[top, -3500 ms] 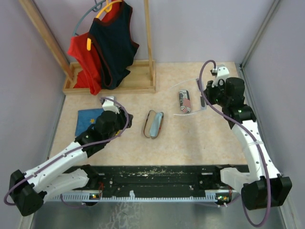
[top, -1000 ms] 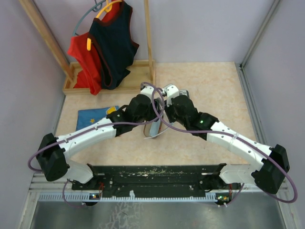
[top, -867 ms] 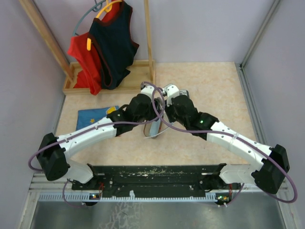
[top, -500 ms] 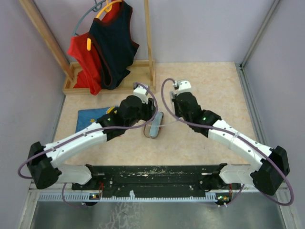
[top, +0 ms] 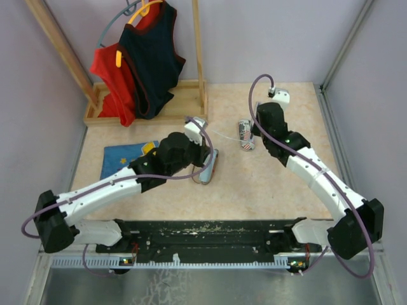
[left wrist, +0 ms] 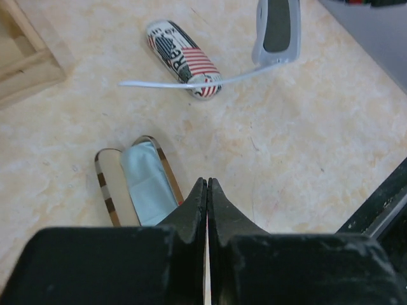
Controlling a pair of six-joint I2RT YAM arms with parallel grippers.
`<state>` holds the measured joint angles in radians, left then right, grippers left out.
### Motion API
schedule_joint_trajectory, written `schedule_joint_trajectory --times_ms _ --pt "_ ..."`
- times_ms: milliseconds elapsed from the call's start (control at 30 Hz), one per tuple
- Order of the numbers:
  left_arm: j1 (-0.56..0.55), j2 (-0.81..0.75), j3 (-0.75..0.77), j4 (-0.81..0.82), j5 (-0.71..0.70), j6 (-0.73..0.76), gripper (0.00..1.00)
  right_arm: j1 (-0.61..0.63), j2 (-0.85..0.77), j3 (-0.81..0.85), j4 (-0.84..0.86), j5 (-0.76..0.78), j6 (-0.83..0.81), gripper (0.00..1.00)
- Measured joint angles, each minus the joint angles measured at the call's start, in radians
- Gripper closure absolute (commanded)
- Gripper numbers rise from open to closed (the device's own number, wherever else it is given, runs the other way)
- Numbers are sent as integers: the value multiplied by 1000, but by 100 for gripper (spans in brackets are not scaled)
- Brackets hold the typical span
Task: Organize the sunglasses
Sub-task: Fold the sunglasses.
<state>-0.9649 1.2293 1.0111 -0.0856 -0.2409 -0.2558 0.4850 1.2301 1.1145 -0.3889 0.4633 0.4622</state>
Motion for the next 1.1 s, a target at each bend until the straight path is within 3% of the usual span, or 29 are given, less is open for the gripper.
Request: schedule_joint_trajectory --times_ms 167,433,1100 --pt "-24 113 10 3 19 0 100 0 -23 -10 12 -71 11 100" --pt "-26 263 173 -24 -6 23 100 0 -124 -89 46 -167 -13 100" --pt "-34 450 403 -98 -47 89 99 0 -137 -141 67 -362 -34 100"
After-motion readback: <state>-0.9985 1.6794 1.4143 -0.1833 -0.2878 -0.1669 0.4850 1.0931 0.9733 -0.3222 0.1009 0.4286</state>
